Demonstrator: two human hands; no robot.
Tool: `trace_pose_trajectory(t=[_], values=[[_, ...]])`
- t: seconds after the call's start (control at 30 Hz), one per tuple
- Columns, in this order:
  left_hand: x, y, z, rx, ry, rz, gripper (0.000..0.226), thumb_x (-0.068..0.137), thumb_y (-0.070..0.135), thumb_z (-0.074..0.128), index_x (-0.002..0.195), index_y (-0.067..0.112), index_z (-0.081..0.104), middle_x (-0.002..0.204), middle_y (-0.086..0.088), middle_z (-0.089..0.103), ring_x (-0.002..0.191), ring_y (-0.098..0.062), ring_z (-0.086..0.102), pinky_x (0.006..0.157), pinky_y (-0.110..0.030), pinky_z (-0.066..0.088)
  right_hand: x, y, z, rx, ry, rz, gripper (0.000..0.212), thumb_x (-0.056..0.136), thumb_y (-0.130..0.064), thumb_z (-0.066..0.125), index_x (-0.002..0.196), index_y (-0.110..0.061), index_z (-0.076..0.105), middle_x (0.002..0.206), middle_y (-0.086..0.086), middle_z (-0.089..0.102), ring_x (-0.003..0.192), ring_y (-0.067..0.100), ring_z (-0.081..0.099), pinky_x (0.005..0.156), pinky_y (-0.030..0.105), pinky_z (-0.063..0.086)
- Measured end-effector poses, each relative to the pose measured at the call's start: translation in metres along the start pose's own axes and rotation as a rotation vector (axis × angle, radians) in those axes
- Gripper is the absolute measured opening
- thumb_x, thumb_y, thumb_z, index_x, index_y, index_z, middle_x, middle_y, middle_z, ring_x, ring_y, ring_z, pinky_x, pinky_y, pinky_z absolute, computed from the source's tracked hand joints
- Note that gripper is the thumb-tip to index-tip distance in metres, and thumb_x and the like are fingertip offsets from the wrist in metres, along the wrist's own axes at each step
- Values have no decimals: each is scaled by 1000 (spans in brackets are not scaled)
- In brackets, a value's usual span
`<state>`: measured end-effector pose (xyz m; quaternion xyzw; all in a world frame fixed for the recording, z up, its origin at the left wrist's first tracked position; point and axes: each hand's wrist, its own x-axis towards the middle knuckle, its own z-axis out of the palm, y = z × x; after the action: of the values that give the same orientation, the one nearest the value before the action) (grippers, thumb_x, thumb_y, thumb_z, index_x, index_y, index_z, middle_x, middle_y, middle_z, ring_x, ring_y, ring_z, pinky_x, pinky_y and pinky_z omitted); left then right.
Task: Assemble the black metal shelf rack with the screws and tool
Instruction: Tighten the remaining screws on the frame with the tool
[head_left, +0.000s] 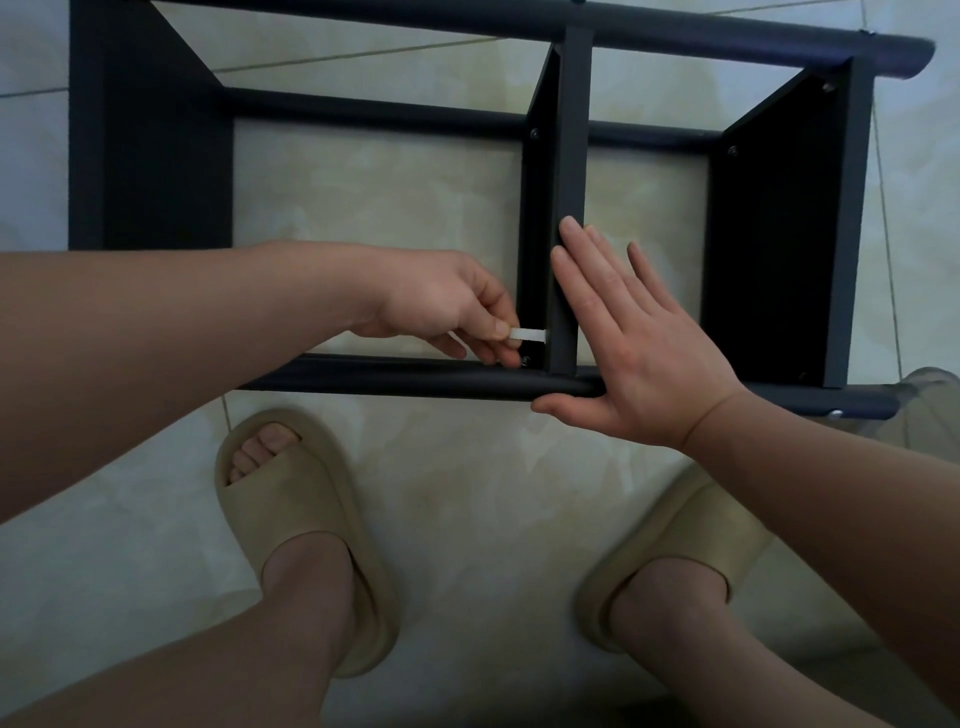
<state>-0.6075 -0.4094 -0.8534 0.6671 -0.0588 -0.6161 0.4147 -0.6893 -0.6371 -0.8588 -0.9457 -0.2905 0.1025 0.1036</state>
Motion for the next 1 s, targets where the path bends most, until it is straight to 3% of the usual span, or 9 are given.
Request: trace_pose_trajectory(t=[0.17, 0.4, 0.63, 0.83, 0.93, 1.0], values=[[0, -1, 5, 61, 3, 10, 15, 100, 12, 56, 93, 17, 68, 92, 8, 76, 93, -7, 69, 83, -26, 50, 0, 0, 0, -4, 7, -1, 109, 90, -76, 45, 159, 3, 16, 168, 20, 8, 157, 34, 9, 125, 57, 16], [3, -4, 9, 93, 7, 29, 15, 98, 9, 60, 88, 17, 68, 70, 14, 67, 66, 2, 59, 71, -21, 46, 0, 0, 0, 1, 10, 0, 109, 90, -76, 45, 159, 3, 16, 168, 20, 8, 157, 34, 9, 125, 57, 16], [6, -8, -1, 283, 121, 11, 6, 91, 14, 69, 94, 16, 75, 83, -1, 75, 75, -9, 68, 66, -19, 53, 0, 0, 1, 1, 9, -1, 109, 90, -76, 44, 159, 3, 15, 168, 19, 7, 157, 34, 9, 125, 57, 16], [7, 1, -5, 416, 241, 65, 4, 89, 20, 71, 92, 23, 73, 81, 8, 73, 79, -7, 67, 74, -23, 52, 0, 1, 1, 6, 9, 0, 109, 90, -77, 44, 160, 2, 15, 169, 19, 6, 157, 34, 8, 125, 57, 17], [8, 4, -3, 315, 275, 86, 15, 90, 15, 70, 85, 29, 69, 79, 16, 65, 68, 7, 59, 65, -12, 44, 0, 1, 1, 4, 5, -3, 109, 91, -77, 44, 160, 2, 15, 169, 19, 6, 157, 34, 8, 125, 57, 17], [8, 6, -1, 156, 264, 79, 15, 91, 11, 67, 87, 24, 70, 82, 10, 66, 72, 4, 59, 71, -16, 49, 0, 0, 1, 6, 7, -1, 109, 91, -77, 43, 160, 3, 15, 169, 19, 6, 157, 34, 8, 125, 57, 17]])
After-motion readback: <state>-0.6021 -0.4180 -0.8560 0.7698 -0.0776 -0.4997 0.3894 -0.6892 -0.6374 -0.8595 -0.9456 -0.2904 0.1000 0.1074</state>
